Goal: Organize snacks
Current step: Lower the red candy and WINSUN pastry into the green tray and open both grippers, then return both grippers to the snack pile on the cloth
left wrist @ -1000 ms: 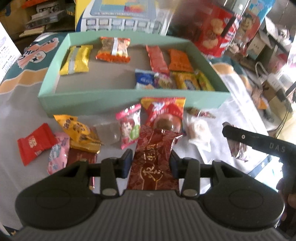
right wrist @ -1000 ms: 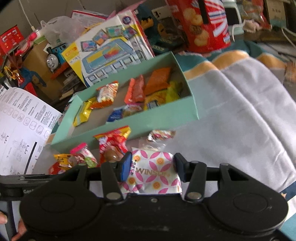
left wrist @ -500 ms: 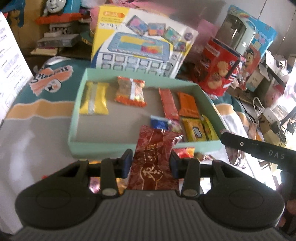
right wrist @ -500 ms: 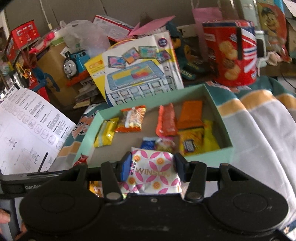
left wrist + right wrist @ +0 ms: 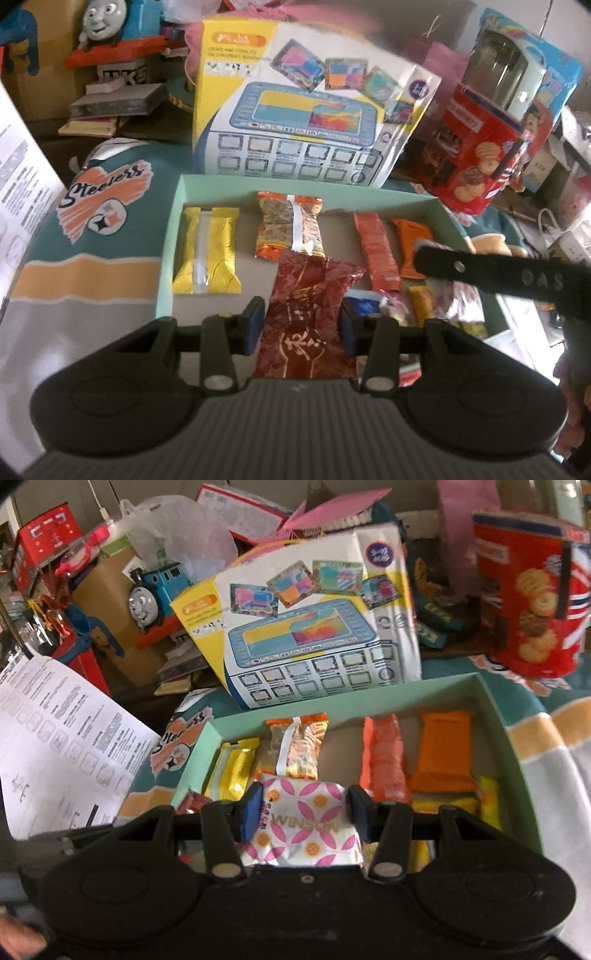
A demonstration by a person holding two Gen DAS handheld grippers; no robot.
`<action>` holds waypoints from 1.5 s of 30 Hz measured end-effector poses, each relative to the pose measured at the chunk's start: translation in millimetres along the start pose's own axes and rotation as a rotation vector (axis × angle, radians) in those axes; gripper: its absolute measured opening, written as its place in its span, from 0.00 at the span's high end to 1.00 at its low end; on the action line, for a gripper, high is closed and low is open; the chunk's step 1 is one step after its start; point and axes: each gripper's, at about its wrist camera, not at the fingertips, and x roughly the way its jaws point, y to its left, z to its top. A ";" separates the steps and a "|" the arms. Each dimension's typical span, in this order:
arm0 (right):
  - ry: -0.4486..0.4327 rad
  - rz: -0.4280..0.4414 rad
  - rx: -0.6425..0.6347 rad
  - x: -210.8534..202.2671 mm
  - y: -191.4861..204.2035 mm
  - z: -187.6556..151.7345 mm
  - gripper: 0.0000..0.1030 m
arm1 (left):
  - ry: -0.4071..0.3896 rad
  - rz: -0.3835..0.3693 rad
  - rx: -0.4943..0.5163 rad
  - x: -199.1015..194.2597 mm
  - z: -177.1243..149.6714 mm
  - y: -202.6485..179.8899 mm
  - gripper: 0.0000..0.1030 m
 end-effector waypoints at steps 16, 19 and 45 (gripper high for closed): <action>0.025 -0.012 0.053 73.4 -16.2 19.5 0.09 | 0.088 0.034 0.047 64.5 -7.5 -24.3 0.00; 0.029 -0.017 0.039 66.8 -15.0 14.6 0.06 | 0.100 0.035 0.045 63.1 -8.2 -26.2 0.00; 0.017 -0.059 0.066 -57.0 4.5 -59.2 0.00 | 0.081 0.052 -0.028 -38.9 -69.9 -12.8 0.00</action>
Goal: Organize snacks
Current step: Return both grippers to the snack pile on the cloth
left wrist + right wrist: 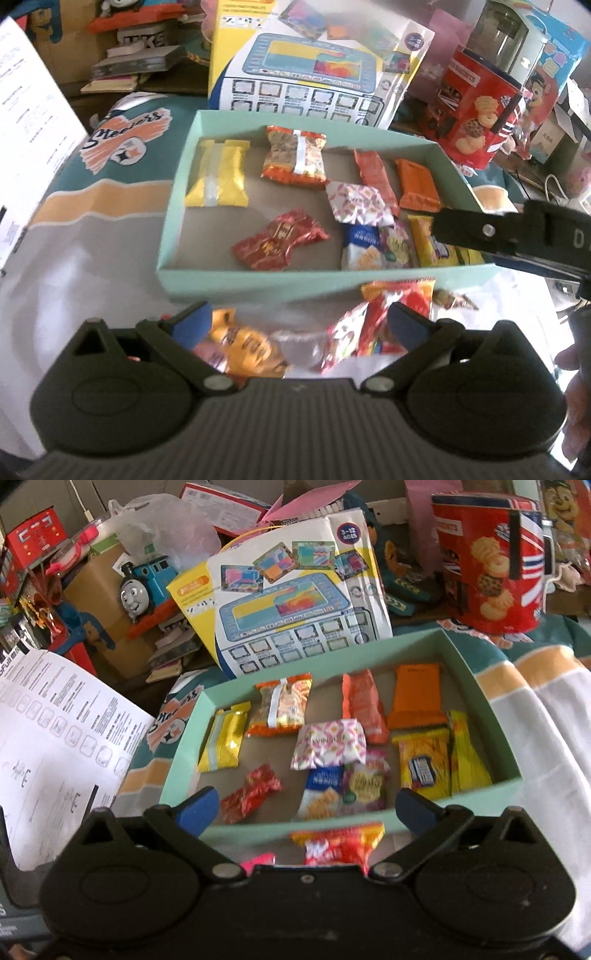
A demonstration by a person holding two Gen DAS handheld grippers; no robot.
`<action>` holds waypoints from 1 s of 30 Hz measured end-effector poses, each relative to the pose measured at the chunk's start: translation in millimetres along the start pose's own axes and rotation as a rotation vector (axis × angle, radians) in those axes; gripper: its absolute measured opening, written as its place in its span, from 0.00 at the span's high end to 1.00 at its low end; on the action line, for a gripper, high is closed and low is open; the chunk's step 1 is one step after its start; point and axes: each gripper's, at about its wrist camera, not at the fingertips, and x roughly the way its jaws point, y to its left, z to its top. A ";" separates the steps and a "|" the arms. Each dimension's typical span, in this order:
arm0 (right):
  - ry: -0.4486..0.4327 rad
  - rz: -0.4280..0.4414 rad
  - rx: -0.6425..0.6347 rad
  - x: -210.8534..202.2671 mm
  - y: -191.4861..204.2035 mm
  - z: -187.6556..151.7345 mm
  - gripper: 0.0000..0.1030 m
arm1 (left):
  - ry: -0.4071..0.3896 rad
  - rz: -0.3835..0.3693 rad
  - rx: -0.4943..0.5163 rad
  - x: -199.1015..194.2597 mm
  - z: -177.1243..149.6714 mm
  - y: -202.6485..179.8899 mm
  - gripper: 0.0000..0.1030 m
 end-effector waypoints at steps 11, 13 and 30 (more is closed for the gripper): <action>0.060 -0.040 0.093 -6.2 -33.9 -47.1 0.00 | 0.043 0.025 -0.027 1.0 -36.6 14.2 0.00; 0.069 -0.047 0.116 -5.1 -42.2 -52.9 0.00 | 0.036 0.017 -0.008 2.6 -38.1 8.9 0.00; 0.049 -0.148 0.215 0.1 -95.4 -61.8 0.27 | -0.037 0.023 0.121 21.2 -20.9 -26.1 0.00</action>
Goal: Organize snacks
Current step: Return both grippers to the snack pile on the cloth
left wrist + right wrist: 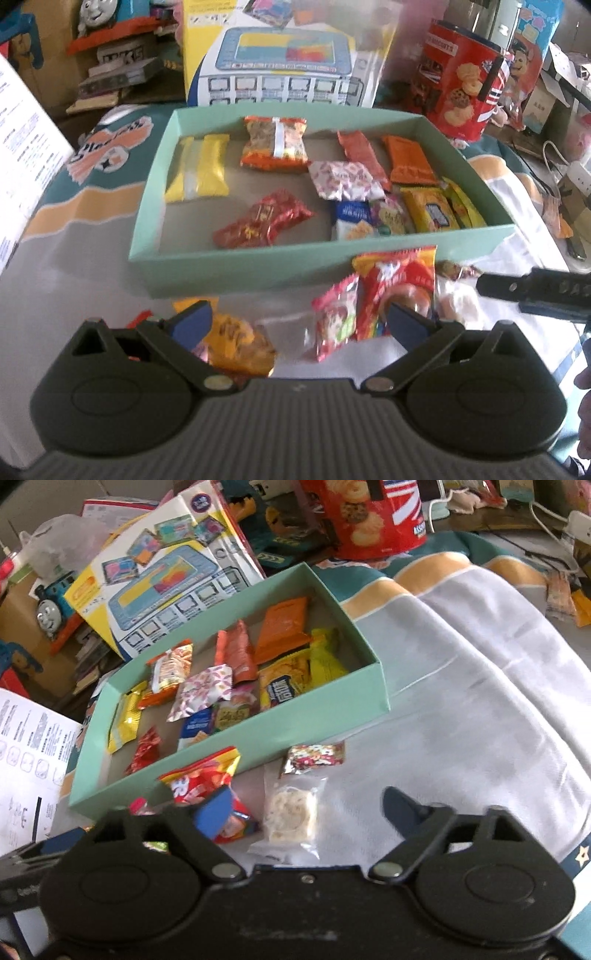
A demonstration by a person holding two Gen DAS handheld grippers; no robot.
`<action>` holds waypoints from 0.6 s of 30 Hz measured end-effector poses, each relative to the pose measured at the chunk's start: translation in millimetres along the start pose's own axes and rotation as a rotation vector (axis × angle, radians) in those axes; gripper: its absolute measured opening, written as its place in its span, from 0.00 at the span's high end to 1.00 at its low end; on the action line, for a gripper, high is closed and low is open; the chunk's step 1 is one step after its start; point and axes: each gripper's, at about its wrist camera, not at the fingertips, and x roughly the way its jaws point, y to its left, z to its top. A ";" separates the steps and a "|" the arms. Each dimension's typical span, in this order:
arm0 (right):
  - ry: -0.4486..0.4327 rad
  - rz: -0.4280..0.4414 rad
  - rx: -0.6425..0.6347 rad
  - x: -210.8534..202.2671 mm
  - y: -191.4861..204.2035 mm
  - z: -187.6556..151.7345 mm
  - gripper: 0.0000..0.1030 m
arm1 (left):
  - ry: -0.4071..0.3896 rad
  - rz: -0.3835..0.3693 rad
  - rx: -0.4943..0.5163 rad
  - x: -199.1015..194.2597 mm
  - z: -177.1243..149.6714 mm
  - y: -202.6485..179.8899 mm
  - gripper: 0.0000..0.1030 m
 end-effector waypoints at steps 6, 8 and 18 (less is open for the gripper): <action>0.033 -0.005 -0.019 19.9 4.7 0.7 0.51 | -0.035 -0.035 0.060 4.7 11.7 -14.7 0.38; 0.041 -0.009 -0.037 25.9 8.7 -0.2 0.55 | -0.011 -0.066 0.085 8.8 10.0 -21.0 0.52; 0.028 0.008 -0.168 20.7 20.7 -15.0 0.74 | 0.137 -0.163 0.107 20.5 -31.3 -30.1 0.62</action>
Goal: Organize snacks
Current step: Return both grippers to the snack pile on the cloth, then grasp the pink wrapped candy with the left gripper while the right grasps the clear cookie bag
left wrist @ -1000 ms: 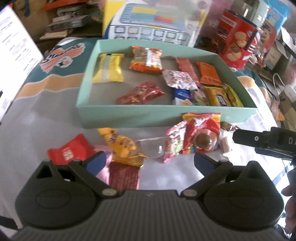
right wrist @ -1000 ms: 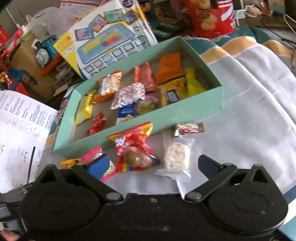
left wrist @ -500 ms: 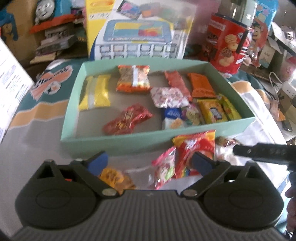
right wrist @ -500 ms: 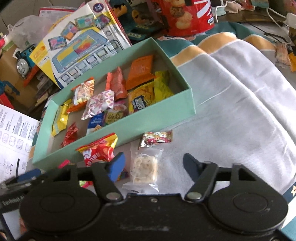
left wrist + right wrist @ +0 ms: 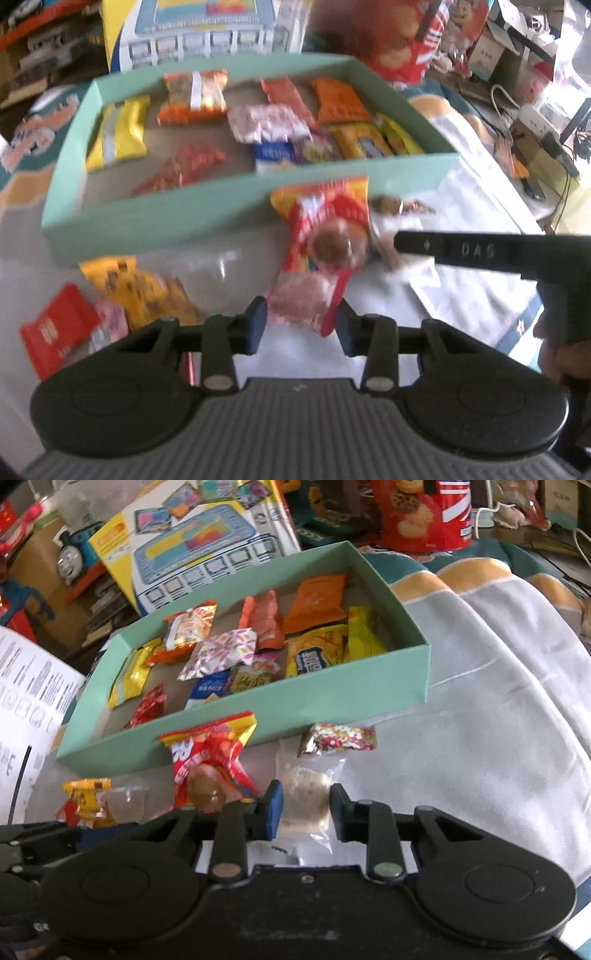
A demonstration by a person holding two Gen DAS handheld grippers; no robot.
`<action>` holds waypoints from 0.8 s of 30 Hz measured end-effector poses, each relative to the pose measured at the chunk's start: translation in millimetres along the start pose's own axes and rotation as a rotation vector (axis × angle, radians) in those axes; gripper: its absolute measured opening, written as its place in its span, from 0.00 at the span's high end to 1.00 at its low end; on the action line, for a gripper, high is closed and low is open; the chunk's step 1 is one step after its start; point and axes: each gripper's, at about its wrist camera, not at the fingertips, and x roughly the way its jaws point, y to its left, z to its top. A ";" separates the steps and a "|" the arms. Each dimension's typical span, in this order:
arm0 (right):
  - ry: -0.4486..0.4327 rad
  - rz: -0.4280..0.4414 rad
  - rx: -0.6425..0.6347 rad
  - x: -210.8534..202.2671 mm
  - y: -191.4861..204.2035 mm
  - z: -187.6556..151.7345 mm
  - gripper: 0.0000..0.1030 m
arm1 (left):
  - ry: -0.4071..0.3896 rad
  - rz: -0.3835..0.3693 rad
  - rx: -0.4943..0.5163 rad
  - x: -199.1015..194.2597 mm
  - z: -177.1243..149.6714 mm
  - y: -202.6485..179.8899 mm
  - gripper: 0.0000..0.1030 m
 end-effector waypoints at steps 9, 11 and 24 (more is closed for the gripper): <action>0.031 0.034 -0.004 -16.3 -16.9 -18.3 0.74 | 0.036 0.011 -0.061 -9.5 -17.4 8.5 0.38; 0.031 0.028 -0.005 -19.6 -19.5 -21.4 0.73 | 0.039 0.004 -0.087 -12.6 -15.9 8.7 0.31; -0.014 0.034 0.041 -23.5 -23.3 -9.0 0.57 | 0.111 0.050 -0.189 17.5 5.8 -11.5 0.34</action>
